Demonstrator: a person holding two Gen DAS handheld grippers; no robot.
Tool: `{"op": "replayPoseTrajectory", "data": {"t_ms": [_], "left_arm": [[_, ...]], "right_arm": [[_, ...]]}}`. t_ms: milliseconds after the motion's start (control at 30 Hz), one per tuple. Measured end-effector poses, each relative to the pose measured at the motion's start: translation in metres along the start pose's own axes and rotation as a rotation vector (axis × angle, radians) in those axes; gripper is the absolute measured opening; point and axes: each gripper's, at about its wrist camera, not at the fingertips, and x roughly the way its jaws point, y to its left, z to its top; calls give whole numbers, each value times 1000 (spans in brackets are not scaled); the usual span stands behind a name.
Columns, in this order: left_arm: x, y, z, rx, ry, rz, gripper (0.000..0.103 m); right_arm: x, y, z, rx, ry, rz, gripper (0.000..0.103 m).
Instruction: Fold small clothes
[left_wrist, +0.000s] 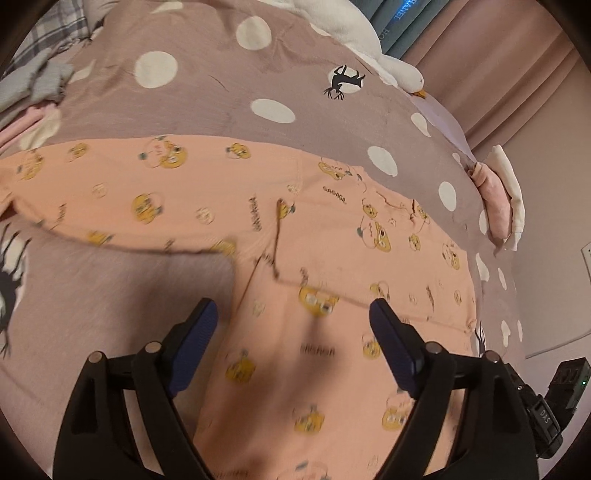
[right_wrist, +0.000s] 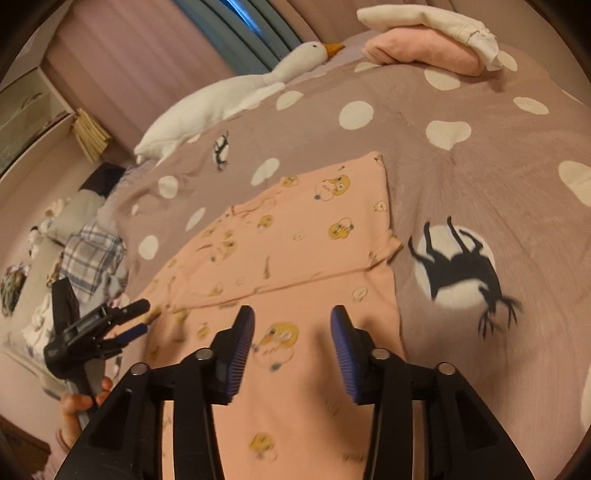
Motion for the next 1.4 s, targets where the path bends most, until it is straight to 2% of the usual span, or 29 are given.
{"op": "replayPoseTrajectory", "data": {"t_ms": [300, 433, 533, 567, 867, 1167, 1400], "left_arm": [[-45, -3, -33, 54, -44, 33, 89], [-62, -3, -45, 70, -67, 41, 90], [-74, 2, -53, 65, -83, 48, 98], [-78, 4, -55, 61, -91, 48, 101], [-100, 28, -77, 19, -112, 70, 101], [-110, 50, -85, -41, -126, 50, 102], [-110, 79, -75, -129, -143, 12, 102]], "right_arm": [[-23, 29, -21, -56, 3, 28, 49], [-32, 41, -32, -72, -3, 38, 58], [-36, 48, -41, -80, -4, 48, 61], [-37, 51, -43, -84, 1, 50, 62], [-40, 75, -61, -121, 24, 62, 73], [-35, 99, -73, -164, 50, 76, 73], [-26, 115, -75, -199, 79, 71, 73]]}}
